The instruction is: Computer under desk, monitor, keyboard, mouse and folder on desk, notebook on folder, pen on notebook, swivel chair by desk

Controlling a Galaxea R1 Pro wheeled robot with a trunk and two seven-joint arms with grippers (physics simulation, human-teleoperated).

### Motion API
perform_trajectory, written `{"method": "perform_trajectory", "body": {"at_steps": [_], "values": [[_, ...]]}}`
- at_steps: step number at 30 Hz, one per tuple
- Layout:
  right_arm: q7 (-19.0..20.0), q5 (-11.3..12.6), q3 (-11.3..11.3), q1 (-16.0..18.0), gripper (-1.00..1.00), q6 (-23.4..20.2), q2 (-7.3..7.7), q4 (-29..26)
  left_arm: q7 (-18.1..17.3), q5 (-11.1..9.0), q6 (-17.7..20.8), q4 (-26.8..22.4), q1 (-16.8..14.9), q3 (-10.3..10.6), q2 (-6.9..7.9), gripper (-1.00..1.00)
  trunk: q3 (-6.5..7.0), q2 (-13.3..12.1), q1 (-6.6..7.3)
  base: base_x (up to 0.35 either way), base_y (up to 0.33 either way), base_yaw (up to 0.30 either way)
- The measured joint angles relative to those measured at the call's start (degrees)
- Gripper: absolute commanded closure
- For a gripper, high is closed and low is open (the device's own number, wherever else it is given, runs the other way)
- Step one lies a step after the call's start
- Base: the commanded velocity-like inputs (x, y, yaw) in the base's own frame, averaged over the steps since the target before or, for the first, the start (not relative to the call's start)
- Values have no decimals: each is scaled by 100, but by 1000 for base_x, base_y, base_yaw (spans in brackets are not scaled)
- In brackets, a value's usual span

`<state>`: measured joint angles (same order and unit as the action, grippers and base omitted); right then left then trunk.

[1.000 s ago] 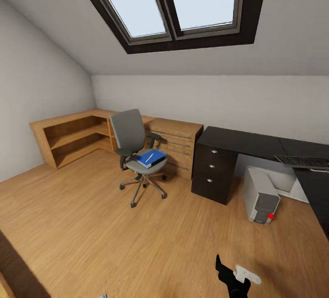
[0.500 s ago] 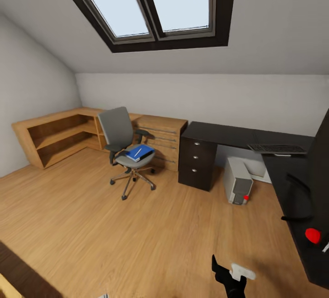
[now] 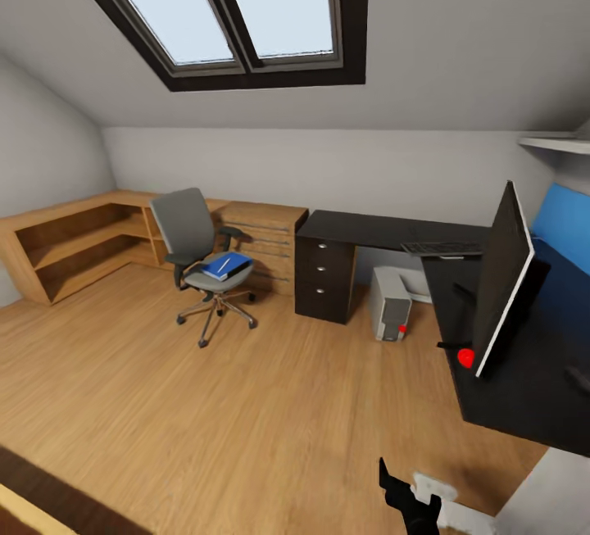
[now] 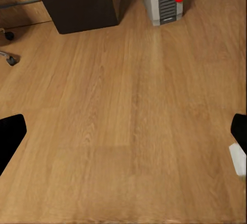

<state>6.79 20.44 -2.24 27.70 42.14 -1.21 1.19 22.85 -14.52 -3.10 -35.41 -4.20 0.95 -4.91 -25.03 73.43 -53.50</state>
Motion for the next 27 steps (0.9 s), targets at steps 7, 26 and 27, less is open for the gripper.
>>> {"method": "perform_trajectory", "body": {"at_steps": [7,26,27], "values": [[0,-1,0,1,-100,2,-1,0,-1,6,0,9,0,0,-2,-100,74,-281,154,-334,-139,-191],[-32,1,-1,1,-100,1,-2,0,0,9,-2,7,1,0,3,-100,327,-1043,573,-290,-208,-130],[-33,2,0,1,-100,3,-2,-1,2,9,-4,6,1,0,3,-100,345,-1084,595,-146,-124,-9]]}}
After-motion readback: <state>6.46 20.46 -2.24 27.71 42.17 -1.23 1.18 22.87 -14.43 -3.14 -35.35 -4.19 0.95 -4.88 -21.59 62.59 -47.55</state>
